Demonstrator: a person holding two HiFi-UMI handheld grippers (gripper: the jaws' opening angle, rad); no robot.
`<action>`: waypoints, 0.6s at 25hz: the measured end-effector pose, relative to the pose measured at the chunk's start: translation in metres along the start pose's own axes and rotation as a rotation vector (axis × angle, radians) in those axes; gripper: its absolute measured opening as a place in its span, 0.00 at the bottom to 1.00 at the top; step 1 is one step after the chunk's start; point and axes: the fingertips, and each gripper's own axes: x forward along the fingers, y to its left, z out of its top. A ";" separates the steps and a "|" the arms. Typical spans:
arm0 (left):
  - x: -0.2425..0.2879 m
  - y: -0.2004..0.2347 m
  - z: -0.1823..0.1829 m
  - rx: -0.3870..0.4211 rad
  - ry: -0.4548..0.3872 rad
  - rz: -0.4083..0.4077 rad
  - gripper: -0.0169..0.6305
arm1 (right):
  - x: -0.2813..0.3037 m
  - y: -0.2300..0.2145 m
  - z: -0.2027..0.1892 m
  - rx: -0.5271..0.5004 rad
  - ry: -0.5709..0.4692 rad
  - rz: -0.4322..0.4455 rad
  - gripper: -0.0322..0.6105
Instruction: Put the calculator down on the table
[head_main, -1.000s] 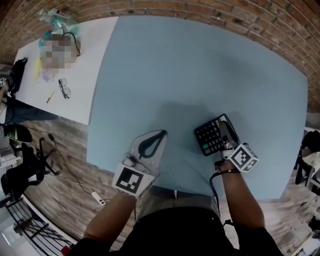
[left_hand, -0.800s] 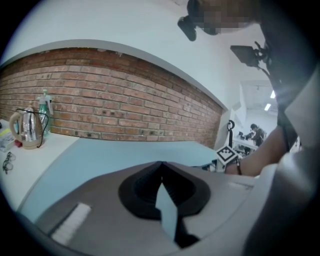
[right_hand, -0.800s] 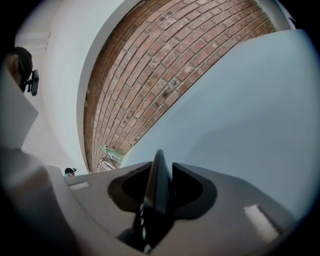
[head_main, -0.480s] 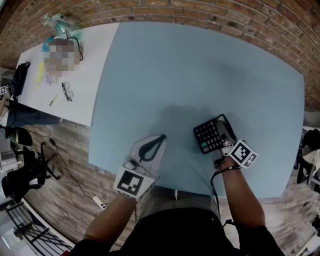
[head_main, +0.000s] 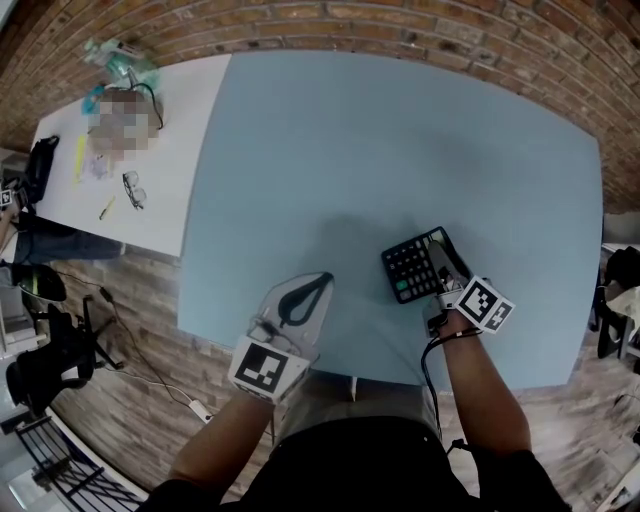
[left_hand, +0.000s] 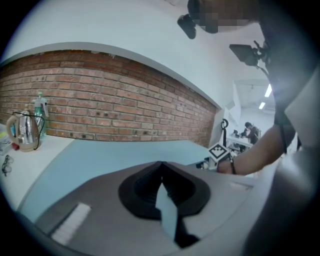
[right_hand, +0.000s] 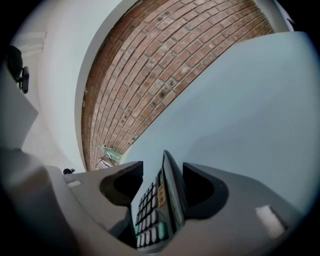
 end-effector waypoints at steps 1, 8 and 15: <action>0.000 -0.001 0.000 -0.002 0.001 0.000 0.02 | -0.002 -0.002 0.000 -0.001 -0.004 -0.007 0.44; -0.004 -0.003 -0.003 0.003 0.002 -0.006 0.02 | -0.013 -0.009 -0.002 0.001 -0.028 -0.037 0.44; -0.003 -0.012 -0.005 0.010 0.004 -0.022 0.02 | -0.024 -0.021 -0.006 0.014 -0.033 -0.070 0.44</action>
